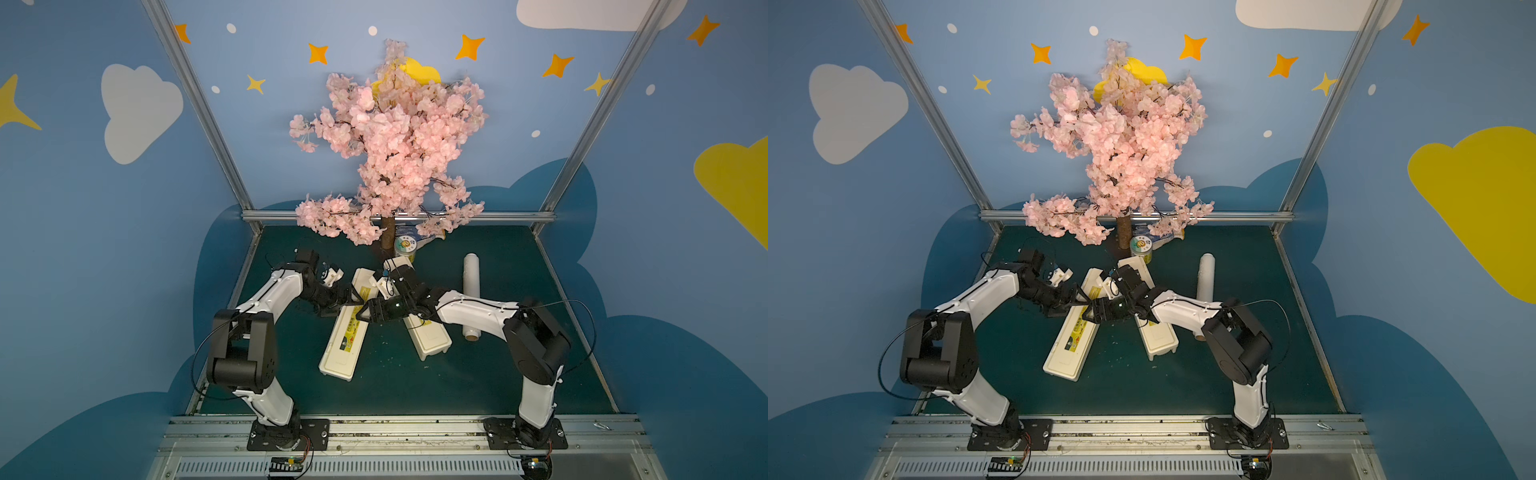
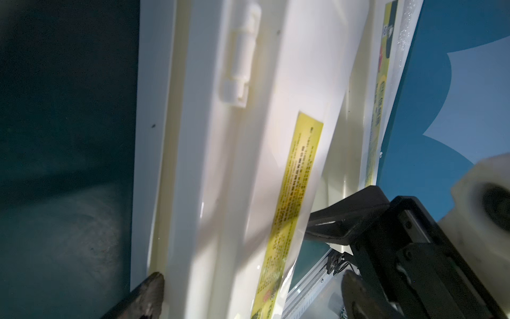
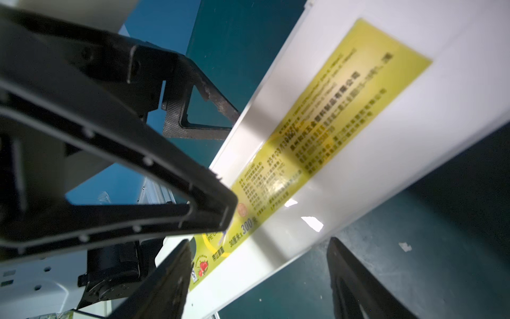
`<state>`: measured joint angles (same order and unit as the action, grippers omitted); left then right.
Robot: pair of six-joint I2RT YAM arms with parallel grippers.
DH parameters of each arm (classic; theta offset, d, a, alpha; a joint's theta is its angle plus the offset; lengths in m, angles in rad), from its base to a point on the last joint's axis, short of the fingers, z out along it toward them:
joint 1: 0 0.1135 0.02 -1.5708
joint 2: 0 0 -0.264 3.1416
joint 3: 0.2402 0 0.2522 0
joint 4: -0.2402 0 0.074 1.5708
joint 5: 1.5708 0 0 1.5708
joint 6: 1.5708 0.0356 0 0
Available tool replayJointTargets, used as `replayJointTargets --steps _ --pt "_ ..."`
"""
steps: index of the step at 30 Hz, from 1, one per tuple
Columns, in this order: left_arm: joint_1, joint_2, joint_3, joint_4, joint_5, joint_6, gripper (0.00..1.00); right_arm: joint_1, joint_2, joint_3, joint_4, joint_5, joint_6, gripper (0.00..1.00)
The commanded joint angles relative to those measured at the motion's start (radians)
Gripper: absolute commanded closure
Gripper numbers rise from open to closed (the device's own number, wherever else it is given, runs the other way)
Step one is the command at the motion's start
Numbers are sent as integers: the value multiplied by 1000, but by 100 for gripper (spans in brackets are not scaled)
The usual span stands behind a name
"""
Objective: Put plastic wrap rolls into dispensers
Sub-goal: Close the lid on the plastic wrap cutting box.
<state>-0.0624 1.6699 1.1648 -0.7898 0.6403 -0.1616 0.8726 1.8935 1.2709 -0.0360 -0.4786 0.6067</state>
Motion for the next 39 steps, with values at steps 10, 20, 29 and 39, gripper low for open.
replayJointTargets --steps 10,20,29,39 --pt "52 90 -62 91 112 -20 1 -64 131 77 64 -48 140 22" --pt "53 49 -240 281 209 -184 9 -100 288 279 16 -167 134 28" --pt "19 -11 -420 582 283 -455 9 -136 392 456 -23 -289 101 30" --pt "-27 -210 -413 460 76 -461 3 -136 404 503 -125 -330 41 31"
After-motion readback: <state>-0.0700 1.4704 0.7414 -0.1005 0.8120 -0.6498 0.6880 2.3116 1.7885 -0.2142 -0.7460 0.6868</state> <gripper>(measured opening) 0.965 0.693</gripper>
